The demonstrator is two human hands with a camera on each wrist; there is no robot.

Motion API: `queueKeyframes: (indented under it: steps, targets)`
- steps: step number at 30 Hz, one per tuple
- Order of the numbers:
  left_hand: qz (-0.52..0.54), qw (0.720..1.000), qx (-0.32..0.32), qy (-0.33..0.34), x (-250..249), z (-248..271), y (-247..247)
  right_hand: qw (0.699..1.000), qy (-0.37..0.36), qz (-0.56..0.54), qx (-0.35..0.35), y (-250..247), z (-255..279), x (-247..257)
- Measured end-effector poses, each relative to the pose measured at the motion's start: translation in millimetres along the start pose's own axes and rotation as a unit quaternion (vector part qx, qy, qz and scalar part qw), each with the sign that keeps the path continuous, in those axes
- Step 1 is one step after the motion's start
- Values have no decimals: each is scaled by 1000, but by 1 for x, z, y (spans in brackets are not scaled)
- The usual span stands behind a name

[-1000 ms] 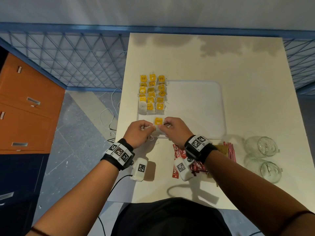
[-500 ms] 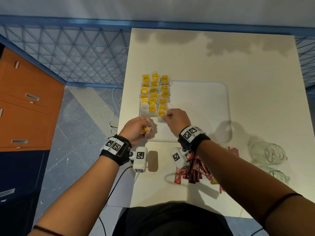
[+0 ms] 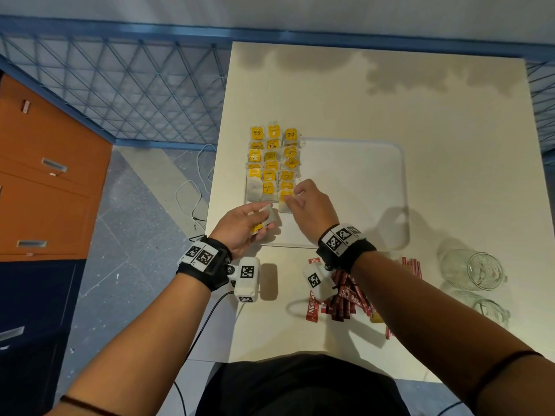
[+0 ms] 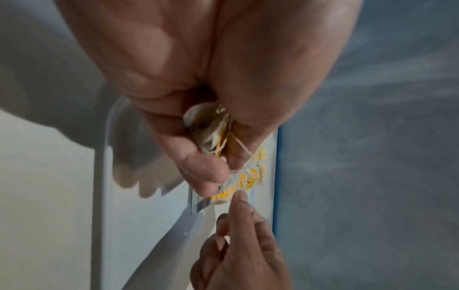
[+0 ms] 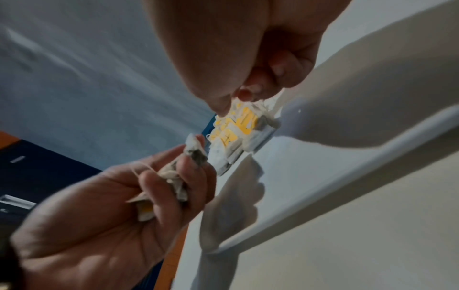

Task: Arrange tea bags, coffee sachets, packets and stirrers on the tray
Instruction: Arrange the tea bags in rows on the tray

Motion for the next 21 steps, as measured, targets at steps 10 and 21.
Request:
queueKeyframes:
  steps: [10, 21]
  targets:
    - [-32, 999, -7, 12, -1, 3, -1, 978, -15, -163, 130, 13, 32, 13]
    - [-124, 986, 33, 106, -4, 5, -8, 945, 96, -284, 128, 15, 29, 8]
Point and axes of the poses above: each hand's wrist, its own z-axis away from the middle knuckle, its own y-axis out of the palm, x = y × z, the point moved 5 cm from there along -z, towards the middle knuckle, and after that the axes turned 10 degrees about -x, right-handed, at the moved point
